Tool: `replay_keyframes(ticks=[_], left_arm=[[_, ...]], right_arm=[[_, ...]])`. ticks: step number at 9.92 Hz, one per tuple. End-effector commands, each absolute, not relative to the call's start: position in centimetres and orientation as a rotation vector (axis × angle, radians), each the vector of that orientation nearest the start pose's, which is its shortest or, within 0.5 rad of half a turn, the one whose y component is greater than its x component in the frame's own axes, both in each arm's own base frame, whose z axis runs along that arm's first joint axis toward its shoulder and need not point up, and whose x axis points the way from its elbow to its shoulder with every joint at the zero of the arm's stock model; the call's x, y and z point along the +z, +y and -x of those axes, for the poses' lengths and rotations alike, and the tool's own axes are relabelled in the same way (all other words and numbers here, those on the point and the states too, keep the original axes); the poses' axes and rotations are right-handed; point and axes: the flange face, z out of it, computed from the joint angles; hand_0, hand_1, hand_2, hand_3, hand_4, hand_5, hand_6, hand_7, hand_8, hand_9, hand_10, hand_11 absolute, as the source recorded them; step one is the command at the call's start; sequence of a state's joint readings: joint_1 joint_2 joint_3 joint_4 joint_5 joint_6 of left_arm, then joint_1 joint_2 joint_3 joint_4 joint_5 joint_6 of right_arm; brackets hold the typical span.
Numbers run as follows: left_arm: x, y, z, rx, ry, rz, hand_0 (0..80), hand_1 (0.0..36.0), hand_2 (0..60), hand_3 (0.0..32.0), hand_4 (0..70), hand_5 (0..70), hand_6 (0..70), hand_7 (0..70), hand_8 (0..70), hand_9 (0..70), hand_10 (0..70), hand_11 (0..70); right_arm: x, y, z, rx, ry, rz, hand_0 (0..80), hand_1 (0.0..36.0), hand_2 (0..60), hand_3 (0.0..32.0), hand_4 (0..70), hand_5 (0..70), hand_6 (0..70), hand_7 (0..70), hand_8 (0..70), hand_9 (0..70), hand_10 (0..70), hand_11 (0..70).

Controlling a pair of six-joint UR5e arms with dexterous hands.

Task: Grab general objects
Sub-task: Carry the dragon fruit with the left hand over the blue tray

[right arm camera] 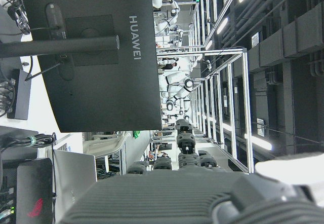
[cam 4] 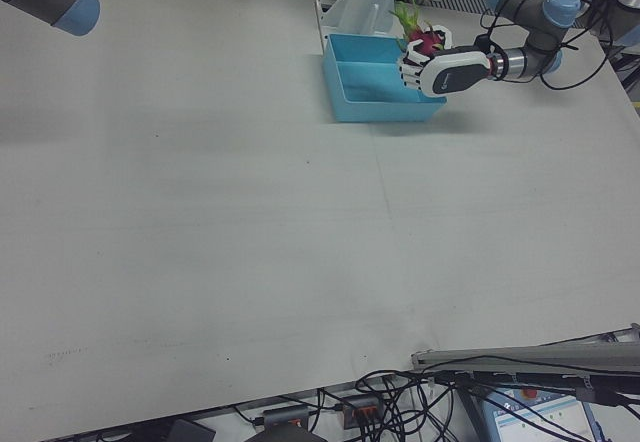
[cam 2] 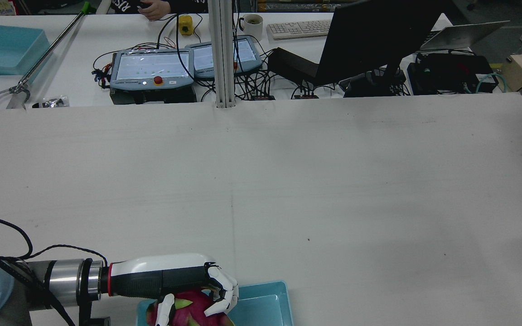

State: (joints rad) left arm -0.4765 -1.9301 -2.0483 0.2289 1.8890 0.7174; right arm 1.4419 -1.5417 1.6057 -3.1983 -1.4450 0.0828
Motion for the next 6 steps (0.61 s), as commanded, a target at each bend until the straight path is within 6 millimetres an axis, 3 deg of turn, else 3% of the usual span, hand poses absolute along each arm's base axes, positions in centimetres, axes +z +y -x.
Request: replay_keyframes(ticks=[1,2,3,4,5,6], left_arm=[[28.8,-32.9,-43.8,-0.407,2.098,0.603,59.4,14.9,58.6,0.0,70.0,70.0,70.0,70.0,70.0,70.0,70.0,70.0],[28.4,-33.0,-43.9,-0.389,2.123,0.609,59.8,15.2,57.2,0.0,70.0,70.0,70.0,70.0,70.0,70.0,70.0,70.0],[27.7,-33.1,-43.9,-0.375,2.146,0.609,58.8,11.6,34.7,0.0,70.0,70.0,70.0,70.0,70.0,70.0,70.0,70.0],[27.5,-33.3,-43.8,-0.369,2.157,0.606,62.3,24.4,21.5,0.0,30.3,51.4,46.4,70.0,32.8,42.3,38.3,56.2],[27.4,-33.4,-43.7,-0.364,2.166,0.603,67.5,33.6,25.8,0.0,15.6,28.0,13.8,33.3,2.0,6.1,7.2,13.8],[27.3,-33.4,-43.7,-0.359,2.173,0.603,64.6,34.6,25.0,0.0,4.8,19.5,3.2,14.9,0.0,1.5,0.0,1.2]], right_arm=[[66.2,-51.8,-8.0,-2.174,2.187,-0.095,0.0,0.0,0.0,0.0,0.0,0.0,0.0,0.0,0.0,0.0,0.0,0.0],[66.1,-51.8,-8.0,-2.172,2.188,-0.095,0.0,0.0,0.0,0.0,0.0,0.0,0.0,0.0,0.0,0.0,0.0,0.0],[66.2,-51.8,-8.0,-2.174,2.187,-0.095,0.0,0.0,0.0,0.0,0.0,0.0,0.0,0.0,0.0,0.0,0.0,0.0],[66.2,-51.8,-8.0,-2.174,2.187,-0.095,0.0,0.0,0.0,0.0,0.0,0.0,0.0,0.0,0.0,0.0,0.0,0.0],[66.1,-51.8,-8.0,-2.172,2.188,-0.095,0.0,0.0,0.0,0.0,0.0,0.0,0.0,0.0,0.0,0.0,0.0,0.0],[66.2,-51.8,-8.0,-2.174,2.187,-0.095,0.0,0.0,0.0,0.0,0.0,0.0,0.0,0.0,0.0,0.0,0.0,0.0]])
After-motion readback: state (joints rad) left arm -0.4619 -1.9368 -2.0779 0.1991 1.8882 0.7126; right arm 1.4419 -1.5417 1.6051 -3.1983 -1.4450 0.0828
